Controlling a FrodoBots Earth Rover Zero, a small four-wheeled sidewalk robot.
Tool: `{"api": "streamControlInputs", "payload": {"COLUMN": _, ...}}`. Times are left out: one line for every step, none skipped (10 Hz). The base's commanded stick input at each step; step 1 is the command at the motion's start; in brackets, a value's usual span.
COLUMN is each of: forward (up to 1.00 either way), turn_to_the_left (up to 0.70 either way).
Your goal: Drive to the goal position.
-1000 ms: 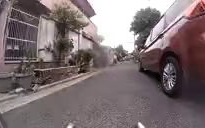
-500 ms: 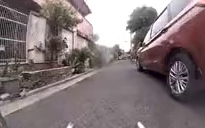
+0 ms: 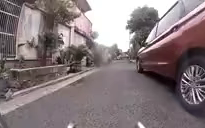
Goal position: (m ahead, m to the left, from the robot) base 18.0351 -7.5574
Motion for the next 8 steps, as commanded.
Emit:
{"api": "streamControlInputs", "payload": {"forward": 0.7, "turn_to_the_left": -0.14}}
{"api": "streamControlInputs", "payload": {"forward": 0.7, "turn_to_the_left": -0.14}}
{"api": "streamControlInputs", "payload": {"forward": 0.7, "turn_to_the_left": -0.14}}
{"api": "streamControlInputs", "payload": {"forward": 0.7, "turn_to_the_left": -0.14}}
{"api": "streamControlInputs", "payload": {"forward": 0.7, "turn_to_the_left": -0.14}}
{"api": "streamControlInputs", "payload": {"forward": 0.7, "turn_to_the_left": -0.14}}
{"api": "streamControlInputs", "payload": {"forward": 0.7, "turn_to_the_left": -0.14}}
{"api": "streamControlInputs", "payload": {"forward": 0.7, "turn_to_the_left": -0.14}}
